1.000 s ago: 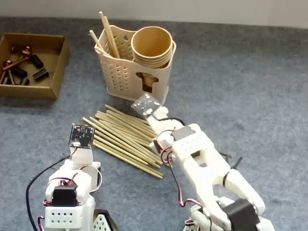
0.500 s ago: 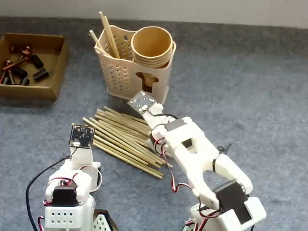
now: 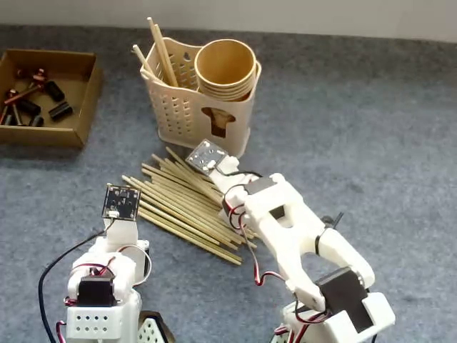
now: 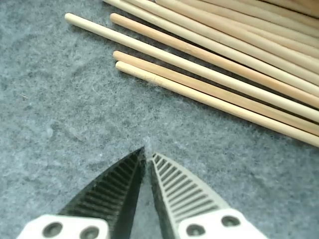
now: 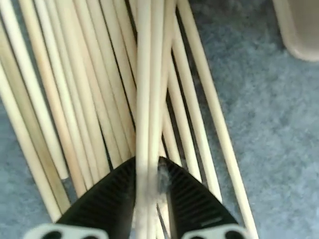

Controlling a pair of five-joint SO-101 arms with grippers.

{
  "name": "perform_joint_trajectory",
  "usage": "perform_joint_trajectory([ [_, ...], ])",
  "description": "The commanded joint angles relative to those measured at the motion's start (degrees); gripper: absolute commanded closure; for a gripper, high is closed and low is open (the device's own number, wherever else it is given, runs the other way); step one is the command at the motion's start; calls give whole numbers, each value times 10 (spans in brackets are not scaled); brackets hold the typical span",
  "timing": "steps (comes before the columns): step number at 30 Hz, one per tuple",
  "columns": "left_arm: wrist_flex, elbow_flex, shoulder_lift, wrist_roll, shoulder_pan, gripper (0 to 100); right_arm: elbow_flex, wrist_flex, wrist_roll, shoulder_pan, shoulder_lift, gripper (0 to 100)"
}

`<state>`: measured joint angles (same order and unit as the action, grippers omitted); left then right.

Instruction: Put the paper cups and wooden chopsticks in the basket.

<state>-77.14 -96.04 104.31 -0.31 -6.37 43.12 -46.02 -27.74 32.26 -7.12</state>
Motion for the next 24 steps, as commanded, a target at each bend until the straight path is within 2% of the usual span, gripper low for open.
perform_joint_trajectory([
  [1,-4,-11,2,-3,3,994,-15,-28,-8,-16,-27,994],
  [10,-4,-11,2,-3,3,994,49,-28,-8,-23,-156,994],
  [18,-4,-11,2,-3,3,994,84,-29,-9,-26,-163,994],
  [24,-4,-11,2,-3,3,994,80,-71,-9,-26,-160,988],
])
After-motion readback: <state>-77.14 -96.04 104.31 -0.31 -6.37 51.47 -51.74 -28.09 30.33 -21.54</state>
